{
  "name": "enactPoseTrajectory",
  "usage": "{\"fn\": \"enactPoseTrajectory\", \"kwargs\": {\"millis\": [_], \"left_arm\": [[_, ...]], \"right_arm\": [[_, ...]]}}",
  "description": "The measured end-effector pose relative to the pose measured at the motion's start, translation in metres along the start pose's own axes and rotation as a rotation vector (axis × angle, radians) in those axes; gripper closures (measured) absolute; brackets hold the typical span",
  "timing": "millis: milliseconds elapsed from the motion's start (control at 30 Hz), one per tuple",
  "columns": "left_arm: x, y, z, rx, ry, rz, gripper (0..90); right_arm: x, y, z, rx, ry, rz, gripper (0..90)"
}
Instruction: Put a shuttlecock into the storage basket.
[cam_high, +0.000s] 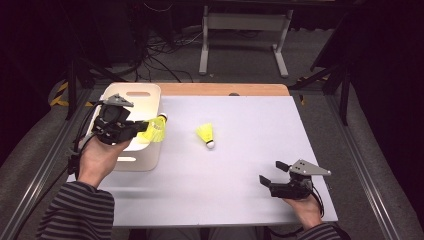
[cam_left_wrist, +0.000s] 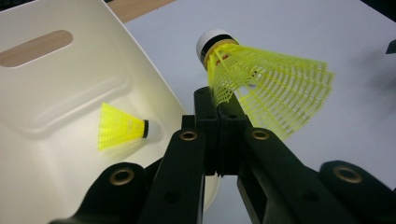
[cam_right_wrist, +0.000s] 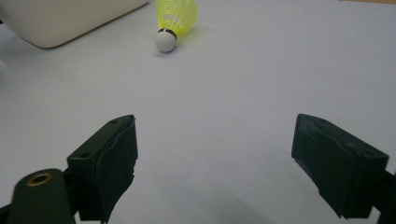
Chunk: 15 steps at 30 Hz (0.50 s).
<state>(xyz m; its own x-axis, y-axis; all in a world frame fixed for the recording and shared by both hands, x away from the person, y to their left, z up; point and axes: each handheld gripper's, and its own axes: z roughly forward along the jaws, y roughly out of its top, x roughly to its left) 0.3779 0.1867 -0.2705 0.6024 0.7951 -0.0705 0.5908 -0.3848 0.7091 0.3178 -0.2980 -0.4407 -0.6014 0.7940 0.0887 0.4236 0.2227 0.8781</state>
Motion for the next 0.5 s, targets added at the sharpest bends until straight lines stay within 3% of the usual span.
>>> {"fn": "enactPoseTrajectory", "kwargs": {"millis": [500], "left_arm": [[0.017,-0.006,-0.008,-0.012,0.039,-0.037,89.8]], "right_arm": [[0.000,0.000,0.000,0.000,0.000,0.001,14.9]]}}
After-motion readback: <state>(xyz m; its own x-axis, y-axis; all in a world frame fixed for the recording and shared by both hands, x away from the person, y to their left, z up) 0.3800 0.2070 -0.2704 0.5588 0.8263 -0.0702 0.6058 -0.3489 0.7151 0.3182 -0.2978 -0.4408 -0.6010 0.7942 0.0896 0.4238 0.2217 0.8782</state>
